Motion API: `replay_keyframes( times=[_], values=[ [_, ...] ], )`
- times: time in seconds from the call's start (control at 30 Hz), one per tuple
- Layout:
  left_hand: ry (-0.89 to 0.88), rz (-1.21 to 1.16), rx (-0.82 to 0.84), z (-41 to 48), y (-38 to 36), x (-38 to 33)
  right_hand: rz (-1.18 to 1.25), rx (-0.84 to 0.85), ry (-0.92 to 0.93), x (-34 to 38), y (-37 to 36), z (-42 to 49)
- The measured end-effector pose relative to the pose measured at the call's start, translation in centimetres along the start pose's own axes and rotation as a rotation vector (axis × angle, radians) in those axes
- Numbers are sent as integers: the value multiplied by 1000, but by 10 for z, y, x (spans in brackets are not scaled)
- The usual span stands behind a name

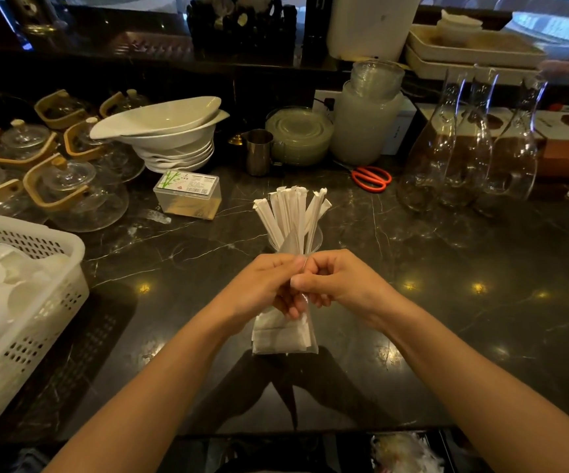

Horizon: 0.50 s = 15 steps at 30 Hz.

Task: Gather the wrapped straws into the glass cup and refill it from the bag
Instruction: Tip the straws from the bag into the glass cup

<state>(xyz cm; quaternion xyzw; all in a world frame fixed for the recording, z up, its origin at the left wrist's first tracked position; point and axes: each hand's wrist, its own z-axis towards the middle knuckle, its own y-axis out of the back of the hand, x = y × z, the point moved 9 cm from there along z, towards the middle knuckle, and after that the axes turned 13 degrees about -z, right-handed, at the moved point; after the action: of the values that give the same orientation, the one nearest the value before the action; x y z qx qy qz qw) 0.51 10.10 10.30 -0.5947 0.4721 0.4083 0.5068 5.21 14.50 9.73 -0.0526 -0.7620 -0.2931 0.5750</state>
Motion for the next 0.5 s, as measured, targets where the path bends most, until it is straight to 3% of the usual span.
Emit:
replay_keyframes(
  times=[0.17, 0.5],
  values=[
    [-12, -21, -21, 5, 11, 5, 164, 59, -16, -2, -2, 0],
    [21, -124, 117, 6, 11, 4, 263, 212, -26, -2, -9, 4]
  ],
)
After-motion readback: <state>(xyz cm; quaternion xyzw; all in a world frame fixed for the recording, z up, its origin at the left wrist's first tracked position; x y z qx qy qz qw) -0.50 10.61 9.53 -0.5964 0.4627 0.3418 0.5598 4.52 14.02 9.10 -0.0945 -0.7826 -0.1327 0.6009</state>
